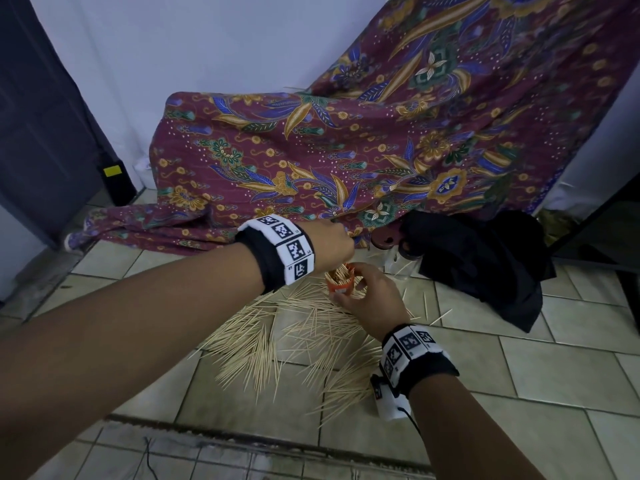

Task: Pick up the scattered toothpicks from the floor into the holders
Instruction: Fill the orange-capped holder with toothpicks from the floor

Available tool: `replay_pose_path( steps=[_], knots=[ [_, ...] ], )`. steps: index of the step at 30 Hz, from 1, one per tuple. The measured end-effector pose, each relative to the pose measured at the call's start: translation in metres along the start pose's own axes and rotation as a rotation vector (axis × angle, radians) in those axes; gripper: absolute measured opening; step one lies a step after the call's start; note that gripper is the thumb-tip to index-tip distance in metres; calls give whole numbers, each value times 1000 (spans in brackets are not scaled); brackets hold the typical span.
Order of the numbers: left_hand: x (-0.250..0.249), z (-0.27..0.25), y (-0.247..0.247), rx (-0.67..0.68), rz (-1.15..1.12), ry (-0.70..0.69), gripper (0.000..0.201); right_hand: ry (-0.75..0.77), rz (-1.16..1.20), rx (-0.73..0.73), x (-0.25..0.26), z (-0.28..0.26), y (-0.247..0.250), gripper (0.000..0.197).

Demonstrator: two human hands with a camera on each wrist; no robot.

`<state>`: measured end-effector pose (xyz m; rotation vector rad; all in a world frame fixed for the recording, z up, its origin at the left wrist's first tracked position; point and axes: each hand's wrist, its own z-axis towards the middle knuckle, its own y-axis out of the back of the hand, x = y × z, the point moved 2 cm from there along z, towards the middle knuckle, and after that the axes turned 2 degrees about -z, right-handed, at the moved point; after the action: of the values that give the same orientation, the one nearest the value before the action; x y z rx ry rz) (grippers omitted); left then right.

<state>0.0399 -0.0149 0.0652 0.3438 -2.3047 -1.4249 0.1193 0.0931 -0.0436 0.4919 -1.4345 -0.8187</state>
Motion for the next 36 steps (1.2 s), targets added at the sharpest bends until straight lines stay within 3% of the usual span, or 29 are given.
replay_pose_path(
  steps=[5,8,17,25,36],
  knots=[
    [-1,8,14,43,-44,9,18,-7,12,-6,-2,2,1,50],
    [1,12,18,43,-183,40,27,-11,17,0,-3,2,1,52],
    [26,5,14,-149,-587,64,26,9,51,-25,-5,1,4,52],
    [29,-12,-8,-133,-590,5,23,17,53,-37,-8,3,2,50],
    [15,-8,-24,-337,-533,15,23,29,65,-20,-5,0,4,47]
  ],
)
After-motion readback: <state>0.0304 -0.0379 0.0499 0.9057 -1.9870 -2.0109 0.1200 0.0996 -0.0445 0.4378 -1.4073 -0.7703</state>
